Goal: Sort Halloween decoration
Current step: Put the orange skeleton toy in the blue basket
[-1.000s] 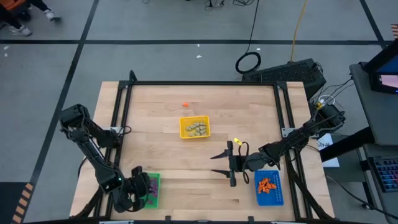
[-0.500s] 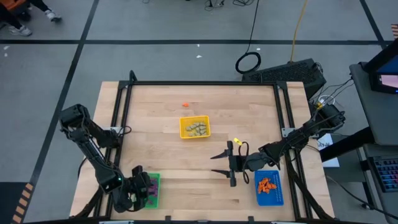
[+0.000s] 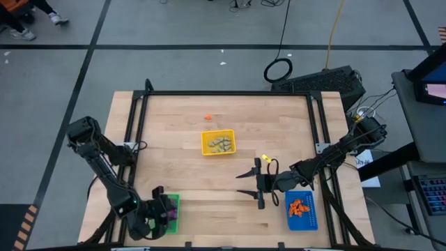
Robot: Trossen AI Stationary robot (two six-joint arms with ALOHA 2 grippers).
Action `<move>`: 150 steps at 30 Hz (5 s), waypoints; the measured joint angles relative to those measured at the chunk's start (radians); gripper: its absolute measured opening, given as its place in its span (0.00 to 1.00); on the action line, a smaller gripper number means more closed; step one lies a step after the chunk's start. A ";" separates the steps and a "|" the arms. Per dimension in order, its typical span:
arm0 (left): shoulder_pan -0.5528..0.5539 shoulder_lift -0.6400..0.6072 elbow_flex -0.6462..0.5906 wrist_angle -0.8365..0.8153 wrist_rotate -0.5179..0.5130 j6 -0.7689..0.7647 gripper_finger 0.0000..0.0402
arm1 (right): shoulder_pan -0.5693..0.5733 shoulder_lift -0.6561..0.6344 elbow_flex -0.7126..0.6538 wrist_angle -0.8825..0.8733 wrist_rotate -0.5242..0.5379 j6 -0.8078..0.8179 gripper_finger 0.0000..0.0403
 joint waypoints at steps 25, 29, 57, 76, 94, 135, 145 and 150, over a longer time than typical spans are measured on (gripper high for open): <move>0.541 -0.006 0.218 -0.005 -0.150 0.815 0.44 | 0.000 0.000 0.000 -0.050 0.000 0.003 0.53; 0.645 -0.031 0.235 -0.006 -0.135 0.898 0.44 | 0.000 0.000 0.000 -0.066 0.000 0.003 0.53; 1.234 -0.037 0.238 -0.004 0.162 1.069 0.44 | -0.091 0.000 0.000 -0.059 0.005 -0.181 0.53; 1.564 0.062 0.238 -0.003 0.427 1.178 0.44 | -0.149 0.000 0.000 -0.080 0.000 -0.161 0.53; 1.563 0.244 0.237 0.014 0.543 1.331 0.44 | -0.169 0.000 0.000 -0.096 0.000 -0.120 0.53; 1.544 0.354 0.239 0.091 0.470 1.353 0.44 | -0.170 0.000 0.000 -0.102 0.000 -0.110 0.53; 1.543 0.369 0.238 0.091 0.471 1.359 0.41 | -0.170 0.000 0.000 -0.102 0.000 -0.105 0.53; 1.542 0.369 0.238 0.084 0.470 1.361 0.30 | -0.170 0.000 0.000 -0.102 0.000 -0.105 0.53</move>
